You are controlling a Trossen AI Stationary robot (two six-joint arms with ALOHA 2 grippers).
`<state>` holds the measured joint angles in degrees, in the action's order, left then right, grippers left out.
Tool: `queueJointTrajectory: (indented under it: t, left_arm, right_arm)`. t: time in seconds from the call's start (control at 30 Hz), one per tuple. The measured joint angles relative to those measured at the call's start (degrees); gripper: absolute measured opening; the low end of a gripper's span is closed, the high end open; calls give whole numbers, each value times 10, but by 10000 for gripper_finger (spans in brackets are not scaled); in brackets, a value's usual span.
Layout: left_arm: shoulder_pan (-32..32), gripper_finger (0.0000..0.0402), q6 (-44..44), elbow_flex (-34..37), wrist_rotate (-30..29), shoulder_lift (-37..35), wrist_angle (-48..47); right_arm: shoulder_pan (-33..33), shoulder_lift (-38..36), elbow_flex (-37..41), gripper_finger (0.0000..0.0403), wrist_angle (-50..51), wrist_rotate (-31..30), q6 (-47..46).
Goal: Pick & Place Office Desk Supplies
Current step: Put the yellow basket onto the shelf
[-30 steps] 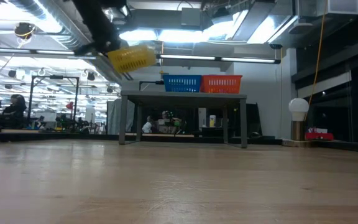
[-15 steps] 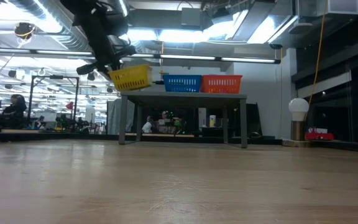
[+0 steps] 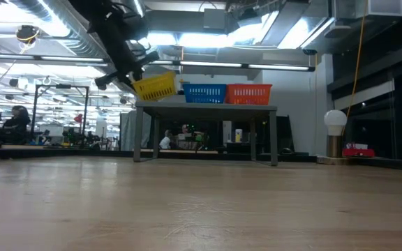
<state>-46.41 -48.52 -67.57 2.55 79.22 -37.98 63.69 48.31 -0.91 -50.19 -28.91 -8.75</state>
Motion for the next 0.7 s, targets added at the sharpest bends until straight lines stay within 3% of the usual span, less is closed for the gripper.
queueJointTrajectory:
  t: [0.7]
  left_arm:
    - [22,5,12,0,-5,35,10]
  right_arm:
    - [0,0,0,197,0,0,4]
